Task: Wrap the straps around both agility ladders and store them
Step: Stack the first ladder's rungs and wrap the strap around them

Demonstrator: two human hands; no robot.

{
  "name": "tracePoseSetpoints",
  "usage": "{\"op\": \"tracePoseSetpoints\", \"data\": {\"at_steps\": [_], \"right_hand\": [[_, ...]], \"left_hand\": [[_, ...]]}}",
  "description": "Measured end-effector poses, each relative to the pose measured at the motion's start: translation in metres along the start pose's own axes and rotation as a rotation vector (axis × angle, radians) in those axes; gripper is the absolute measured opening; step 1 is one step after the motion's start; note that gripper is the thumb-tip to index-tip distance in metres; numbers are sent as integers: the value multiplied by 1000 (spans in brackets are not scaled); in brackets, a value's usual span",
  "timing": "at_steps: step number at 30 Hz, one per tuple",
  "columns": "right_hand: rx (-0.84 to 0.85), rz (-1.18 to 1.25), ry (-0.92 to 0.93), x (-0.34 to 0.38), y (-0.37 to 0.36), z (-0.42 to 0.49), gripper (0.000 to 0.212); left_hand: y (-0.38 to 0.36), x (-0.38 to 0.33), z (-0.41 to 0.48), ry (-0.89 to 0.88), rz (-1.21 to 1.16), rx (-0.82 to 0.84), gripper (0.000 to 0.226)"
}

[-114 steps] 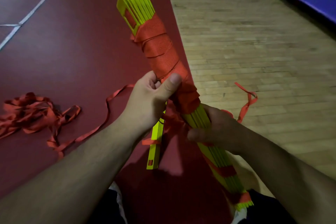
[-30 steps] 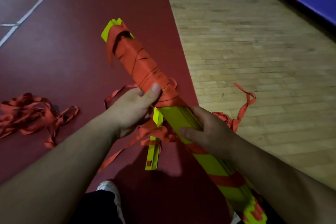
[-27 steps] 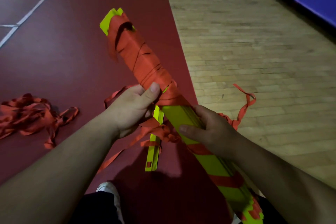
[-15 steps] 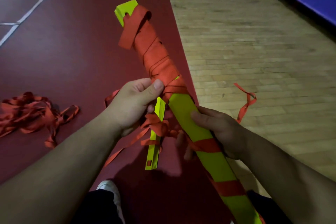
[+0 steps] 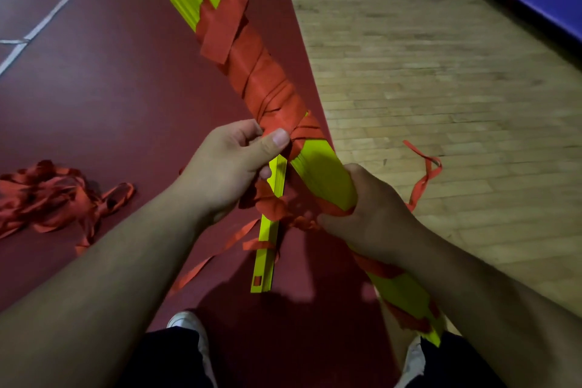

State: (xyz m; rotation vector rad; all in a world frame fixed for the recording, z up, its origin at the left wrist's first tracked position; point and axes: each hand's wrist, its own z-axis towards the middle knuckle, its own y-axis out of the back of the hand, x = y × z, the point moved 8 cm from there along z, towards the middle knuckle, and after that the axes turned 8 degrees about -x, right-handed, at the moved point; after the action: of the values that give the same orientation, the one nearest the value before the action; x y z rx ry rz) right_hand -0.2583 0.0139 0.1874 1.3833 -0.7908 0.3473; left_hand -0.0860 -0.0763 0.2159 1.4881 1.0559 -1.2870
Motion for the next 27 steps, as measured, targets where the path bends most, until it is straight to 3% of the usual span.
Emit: {"op": "tracePoseSetpoints", "data": {"at_steps": [3, 7, 10, 14, 18, 23, 25, 27], "right_hand": [[43, 119, -50, -3, -5, -5, 48], [62, 196, -109, -8, -12, -5, 38], [17, 162, -71, -7, -9, -4, 41], [-165, -1, 24, -2, 8, -1, 53], [-245, -8, 46, -3, 21, 3, 58], [-86, 351, 31, 0, 23, 1, 52], [-34, 468, 11, 0, 27, -1, 51], [36, 590, 3, 2, 33, -5, 45]], "left_hand": [[1, 3, 1, -8, 59, 52, 61], [-3, 1, -1, -75, 226, 104, 22], [3, -4, 1, -167, 366, 66, 9], [10, 1, 3, -273, 655, 60, 26], [0, 13, -2, -198, 527, 180, 22], [-12, -3, -6, -147, 57, 176, 18], [-15, -8, -5, -180, 51, 210, 12], [-14, -14, -2, -297, 193, 200, 10]]}}
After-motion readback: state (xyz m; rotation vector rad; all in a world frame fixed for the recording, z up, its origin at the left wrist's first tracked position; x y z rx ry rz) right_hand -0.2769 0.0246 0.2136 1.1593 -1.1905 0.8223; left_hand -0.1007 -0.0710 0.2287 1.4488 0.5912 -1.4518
